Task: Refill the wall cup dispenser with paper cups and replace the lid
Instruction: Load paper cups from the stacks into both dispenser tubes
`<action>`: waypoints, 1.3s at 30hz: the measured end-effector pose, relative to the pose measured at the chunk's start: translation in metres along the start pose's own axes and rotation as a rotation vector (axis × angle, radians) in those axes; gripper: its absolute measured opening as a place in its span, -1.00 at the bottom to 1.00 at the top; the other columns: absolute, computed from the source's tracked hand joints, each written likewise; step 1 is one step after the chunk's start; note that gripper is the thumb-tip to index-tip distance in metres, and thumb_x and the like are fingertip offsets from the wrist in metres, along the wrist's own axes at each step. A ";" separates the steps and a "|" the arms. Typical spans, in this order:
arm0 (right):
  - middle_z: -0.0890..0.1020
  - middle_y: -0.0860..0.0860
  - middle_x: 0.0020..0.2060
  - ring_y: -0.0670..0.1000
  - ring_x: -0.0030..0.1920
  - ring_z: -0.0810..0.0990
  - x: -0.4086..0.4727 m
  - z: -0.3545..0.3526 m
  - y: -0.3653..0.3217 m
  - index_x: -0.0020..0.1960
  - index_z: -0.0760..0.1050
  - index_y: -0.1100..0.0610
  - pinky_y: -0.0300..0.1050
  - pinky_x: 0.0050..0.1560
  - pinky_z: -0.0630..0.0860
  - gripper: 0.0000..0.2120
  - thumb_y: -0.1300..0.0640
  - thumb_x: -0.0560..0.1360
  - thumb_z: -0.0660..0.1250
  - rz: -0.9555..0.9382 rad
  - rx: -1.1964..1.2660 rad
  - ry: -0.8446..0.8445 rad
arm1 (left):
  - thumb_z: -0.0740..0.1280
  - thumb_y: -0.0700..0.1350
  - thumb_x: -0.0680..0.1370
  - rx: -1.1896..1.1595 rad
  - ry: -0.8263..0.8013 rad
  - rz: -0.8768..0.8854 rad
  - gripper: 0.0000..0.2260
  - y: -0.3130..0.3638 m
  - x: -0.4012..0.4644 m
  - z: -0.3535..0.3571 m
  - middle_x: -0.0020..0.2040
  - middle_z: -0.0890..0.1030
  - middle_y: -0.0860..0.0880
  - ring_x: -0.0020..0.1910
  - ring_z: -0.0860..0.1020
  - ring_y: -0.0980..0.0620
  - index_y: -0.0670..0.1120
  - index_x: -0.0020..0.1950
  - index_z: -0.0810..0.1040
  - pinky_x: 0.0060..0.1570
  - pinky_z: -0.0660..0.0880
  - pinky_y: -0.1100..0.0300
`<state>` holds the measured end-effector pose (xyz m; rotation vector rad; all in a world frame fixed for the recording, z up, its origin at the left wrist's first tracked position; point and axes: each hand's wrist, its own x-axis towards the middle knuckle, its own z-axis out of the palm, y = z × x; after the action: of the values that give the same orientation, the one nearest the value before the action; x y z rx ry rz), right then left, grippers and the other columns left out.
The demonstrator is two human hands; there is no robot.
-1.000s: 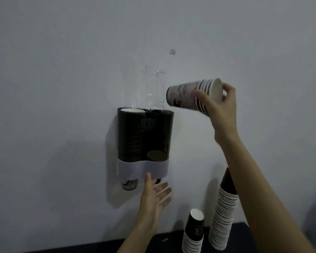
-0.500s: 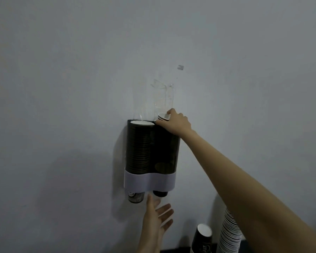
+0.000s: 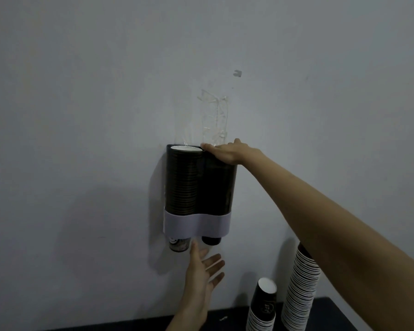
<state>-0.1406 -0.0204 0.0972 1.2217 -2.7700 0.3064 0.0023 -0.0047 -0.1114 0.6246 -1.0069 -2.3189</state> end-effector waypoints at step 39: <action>0.11 0.18 0.51 0.18 0.49 0.15 0.009 -0.011 -0.026 0.50 0.03 0.13 0.03 0.43 0.12 -0.12 -0.46 0.41 -0.16 0.075 -0.038 -0.182 | 0.11 -0.32 0.51 -0.235 -0.023 -0.183 -0.77 -0.003 0.079 0.005 -0.20 0.50 -0.16 -0.19 0.48 -0.12 -0.18 -0.29 0.45 -0.16 0.41 0.13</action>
<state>-0.1270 -0.0417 0.1135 1.1949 -2.9654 0.1554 -0.0606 -0.0504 -0.1265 0.6177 -0.6971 -2.5603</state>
